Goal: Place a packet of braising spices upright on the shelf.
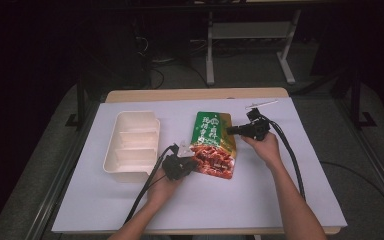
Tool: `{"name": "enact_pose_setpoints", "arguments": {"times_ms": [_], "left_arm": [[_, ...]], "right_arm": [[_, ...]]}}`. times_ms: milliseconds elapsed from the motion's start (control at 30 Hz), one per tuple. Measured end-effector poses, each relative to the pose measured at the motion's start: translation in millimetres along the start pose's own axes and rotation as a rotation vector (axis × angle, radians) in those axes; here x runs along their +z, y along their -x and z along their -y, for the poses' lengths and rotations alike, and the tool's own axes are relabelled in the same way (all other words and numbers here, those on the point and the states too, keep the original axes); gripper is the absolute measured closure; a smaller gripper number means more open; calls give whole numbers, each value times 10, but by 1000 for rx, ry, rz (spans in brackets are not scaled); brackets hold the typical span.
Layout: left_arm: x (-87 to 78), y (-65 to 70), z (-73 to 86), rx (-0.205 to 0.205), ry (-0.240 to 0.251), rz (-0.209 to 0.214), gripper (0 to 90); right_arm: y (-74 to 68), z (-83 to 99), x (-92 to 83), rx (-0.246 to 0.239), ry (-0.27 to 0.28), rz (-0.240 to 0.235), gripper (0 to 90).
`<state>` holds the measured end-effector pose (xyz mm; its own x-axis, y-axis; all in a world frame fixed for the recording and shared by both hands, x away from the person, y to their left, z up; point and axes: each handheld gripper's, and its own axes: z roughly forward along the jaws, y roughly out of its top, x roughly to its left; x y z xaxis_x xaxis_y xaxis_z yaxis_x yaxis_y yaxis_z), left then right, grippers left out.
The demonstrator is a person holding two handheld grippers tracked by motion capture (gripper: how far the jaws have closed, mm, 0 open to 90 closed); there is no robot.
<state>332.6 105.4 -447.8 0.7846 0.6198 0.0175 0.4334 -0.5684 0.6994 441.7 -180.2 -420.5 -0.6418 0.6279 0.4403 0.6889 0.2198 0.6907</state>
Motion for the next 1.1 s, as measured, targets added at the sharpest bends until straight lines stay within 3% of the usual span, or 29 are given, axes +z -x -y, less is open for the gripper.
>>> {"name": "enact_pose_setpoints", "arguments": {"times_ms": [100,233,500,567,733,1000,1100], "left_arm": [[0,1,0,0,0,0,900],[1,0,0,-1,1,0,899],[2,-2,1,-3,3,2,900],[2,-3,3,-3,4,3,899],[2,-13,6,-11,8,11,898],[-4,-41,19,-30,18,33,892],[-28,-43,20,-27,23,36,844]], "right_arm": [[47,25,74,19,-28,-3,751],[119,59,157,55,-37,-16,746],[158,102,348,61,-87,2,745],[150,113,380,50,-94,14,784],[125,82,336,37,-68,4,876],[69,60,277,27,-49,5,886],[17,37,217,14,-39,5,886]]}}
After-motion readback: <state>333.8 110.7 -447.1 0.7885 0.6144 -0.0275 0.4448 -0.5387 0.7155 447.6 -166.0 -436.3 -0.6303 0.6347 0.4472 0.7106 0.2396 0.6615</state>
